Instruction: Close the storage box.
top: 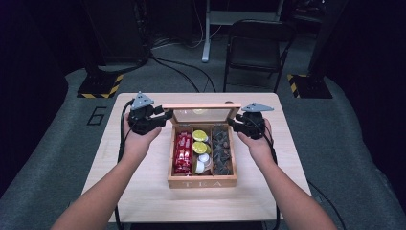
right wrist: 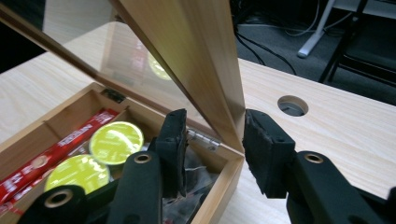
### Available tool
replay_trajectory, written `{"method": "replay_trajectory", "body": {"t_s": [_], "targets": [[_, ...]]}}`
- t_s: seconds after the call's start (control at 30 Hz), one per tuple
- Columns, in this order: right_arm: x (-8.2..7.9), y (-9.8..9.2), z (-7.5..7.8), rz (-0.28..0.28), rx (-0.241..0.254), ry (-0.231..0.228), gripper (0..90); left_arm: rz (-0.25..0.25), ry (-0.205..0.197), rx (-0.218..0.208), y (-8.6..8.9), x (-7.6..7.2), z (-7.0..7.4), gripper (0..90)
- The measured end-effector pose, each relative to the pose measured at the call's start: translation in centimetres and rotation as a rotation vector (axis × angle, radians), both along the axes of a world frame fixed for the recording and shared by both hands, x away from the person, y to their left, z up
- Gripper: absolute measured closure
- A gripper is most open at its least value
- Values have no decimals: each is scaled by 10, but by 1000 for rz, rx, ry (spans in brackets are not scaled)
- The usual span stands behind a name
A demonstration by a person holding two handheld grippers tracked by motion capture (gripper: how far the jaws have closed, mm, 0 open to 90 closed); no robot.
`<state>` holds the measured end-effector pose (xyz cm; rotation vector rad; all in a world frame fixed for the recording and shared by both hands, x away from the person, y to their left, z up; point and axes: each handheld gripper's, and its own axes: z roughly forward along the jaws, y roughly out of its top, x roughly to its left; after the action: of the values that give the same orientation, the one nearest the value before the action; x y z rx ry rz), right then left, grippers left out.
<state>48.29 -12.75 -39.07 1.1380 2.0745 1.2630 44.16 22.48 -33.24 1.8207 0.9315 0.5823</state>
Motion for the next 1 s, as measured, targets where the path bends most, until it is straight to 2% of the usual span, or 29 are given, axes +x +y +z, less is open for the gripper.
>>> {"method": "replay_trajectory", "body": {"t_s": [0.07,0.1,0.23,0.27,0.3,0.37,0.4,0.5,0.7,0.9,0.93,1.0], "targets": [[-4,-1,0,6,8,-4,572,-7,-1,12,0,-3,-1,599],[-12,-4,1,22,20,-20,562,-19,-10,26,1,-10,-6,598],[-31,-8,0,52,-5,-50,537,-39,-26,62,1,-24,-14,594],[-31,-8,0,52,-5,-50,537,-39,-26,62,1,-24,-14,594],[-41,-10,-1,51,0,-61,525,-45,-35,72,1,-30,-20,593],[-53,-12,0,53,-8,-82,517,-55,-30,67,2,-35,-24,589],[-53,-12,0,53,-8,-82,517,-55,-30,67,2,-35,-24,589],[-70,-19,3,60,-1,-101,504,-60,-23,41,5,-43,-35,590],[-87,-23,5,96,20,-88,503,-70,3,41,7,-52,-44,591],[-98,-19,9,114,-18,-129,510,-76,8,40,8,-57,-52,595],[-101,-18,10,127,-52,-142,521,-74,15,20,8,-59,-55,595],[-103,-17,9,133,-61,-150,526,-71,10,17,9,-60,-57,595]]}}
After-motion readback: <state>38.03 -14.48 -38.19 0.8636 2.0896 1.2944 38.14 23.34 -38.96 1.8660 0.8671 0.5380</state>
